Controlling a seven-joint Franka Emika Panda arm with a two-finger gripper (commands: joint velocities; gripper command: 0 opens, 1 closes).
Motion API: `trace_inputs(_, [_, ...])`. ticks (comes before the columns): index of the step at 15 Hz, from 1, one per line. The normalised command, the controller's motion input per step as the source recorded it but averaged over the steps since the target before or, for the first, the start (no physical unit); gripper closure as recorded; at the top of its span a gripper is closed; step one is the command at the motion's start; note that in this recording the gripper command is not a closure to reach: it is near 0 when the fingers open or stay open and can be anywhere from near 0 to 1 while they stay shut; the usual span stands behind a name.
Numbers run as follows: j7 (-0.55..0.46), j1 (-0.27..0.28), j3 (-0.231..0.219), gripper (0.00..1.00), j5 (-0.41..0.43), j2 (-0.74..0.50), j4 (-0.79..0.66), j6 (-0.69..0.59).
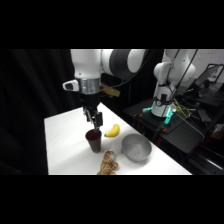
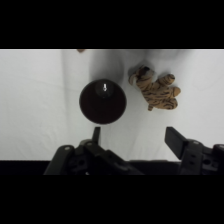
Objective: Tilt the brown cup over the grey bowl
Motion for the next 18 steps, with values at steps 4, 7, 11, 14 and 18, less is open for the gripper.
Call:
trace_inputs(4, [0.0, -0.011, 0.015, 0.0, 0.054, 0.21, -0.06, 0.28])
trace_inputs(7, [-0.03, -0.026, 0.055, 0.0, 0.145, 0.17, -0.05, 0.26])
trace_inputs(11, [0.0, -0.022, 0.044, 0.0, 0.129, 0.15, 0.01, 0.27])
trace_inputs(14, [0.03, -0.013, -0.005, 1.0, 0.071, 0.05, -0.02, 0.24])
trace_inputs(18, [0.08, 0.033, -0.049, 1.0, -0.001, -0.09, -0.09, 0.19])
